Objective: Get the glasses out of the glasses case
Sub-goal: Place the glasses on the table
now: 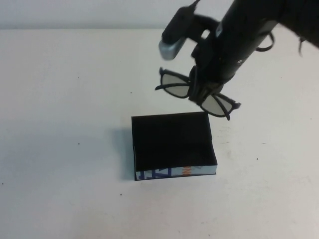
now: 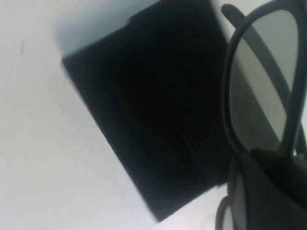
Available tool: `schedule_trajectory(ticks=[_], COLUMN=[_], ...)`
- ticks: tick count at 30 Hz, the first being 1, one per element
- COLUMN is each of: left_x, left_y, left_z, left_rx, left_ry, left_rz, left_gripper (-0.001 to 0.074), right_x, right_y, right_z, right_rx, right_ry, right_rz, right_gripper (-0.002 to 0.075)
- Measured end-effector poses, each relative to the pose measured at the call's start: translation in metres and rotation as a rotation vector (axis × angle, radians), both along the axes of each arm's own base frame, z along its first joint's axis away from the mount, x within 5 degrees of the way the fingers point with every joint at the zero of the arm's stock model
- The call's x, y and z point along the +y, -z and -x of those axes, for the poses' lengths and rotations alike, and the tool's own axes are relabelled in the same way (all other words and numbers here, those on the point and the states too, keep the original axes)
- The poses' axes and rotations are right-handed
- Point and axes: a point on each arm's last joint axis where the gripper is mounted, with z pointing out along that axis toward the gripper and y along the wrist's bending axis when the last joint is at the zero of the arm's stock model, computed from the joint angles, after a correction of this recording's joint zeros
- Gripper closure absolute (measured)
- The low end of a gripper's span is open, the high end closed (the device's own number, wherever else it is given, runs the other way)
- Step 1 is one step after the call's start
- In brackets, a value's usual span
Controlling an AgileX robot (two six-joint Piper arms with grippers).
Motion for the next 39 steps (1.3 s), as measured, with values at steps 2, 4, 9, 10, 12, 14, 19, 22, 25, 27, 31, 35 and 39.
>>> schedule_trajectory(ticks=[2,4,9,10,12,14,19,22,25,27,31,35,39], left_x=[0.0,0.0,0.0,0.0,0.0,0.0,0.0,0.0,0.0,0.0,0.0,0.0,0.0], left_y=[0.0,0.0,0.0,0.0,0.0,0.0,0.0,0.0,0.0,0.0,0.0,0.0,0.0], left_z=[0.0,0.0,0.0,0.0,0.0,0.0,0.0,0.0,0.0,0.0,0.0,0.0,0.0], left_rx=[0.0,0.0,0.0,0.0,0.0,0.0,0.0,0.0,0.0,0.0,0.0,0.0,0.0], left_ry=[0.0,0.0,0.0,0.0,0.0,0.0,0.0,0.0,0.0,0.0,0.0,0.0,0.0], left_rz=[0.0,0.0,0.0,0.0,0.0,0.0,0.0,0.0,0.0,0.0,0.0,0.0,0.0], left_gripper=[0.074,0.074,0.074,0.074,0.074,0.074,0.074,0.074,0.074,0.074,0.074,0.074,0.074], right_x=[-0.023,-0.049,-0.108,-0.117,-0.133,-0.145,-0.157,-0.161,-0.162,-0.161,-0.16,-0.162,-0.163], right_y=[-0.011,-0.009,0.047,0.06,0.08,0.098,0.119,0.129,0.14,0.147,0.159,0.163,0.162], right_z=[0.003,0.005,0.03,0.035,0.039,0.043,0.038,0.029,0.023,0.02,0.015,0.012,0.012], right_rx=[0.074,0.16,0.393,0.417,0.423,0.421,0.39,0.376,0.381,0.39,0.409,0.406,0.403], right_ry=[0.209,0.367,0.649,0.699,0.785,0.853,0.933,0.973,1.004,1.013,1.036,1.051,1.054], right_rz=[-0.093,-0.148,-0.108,-0.111,-0.14,-0.165,-0.202,-0.218,-0.224,-0.223,-0.229,-0.235,-0.24], right_gripper=[0.0681,0.0681,0.0681,0.0681,0.0681,0.0682,0.0682,0.0682,0.0682,0.068,0.0635,0.0508,0.0403])
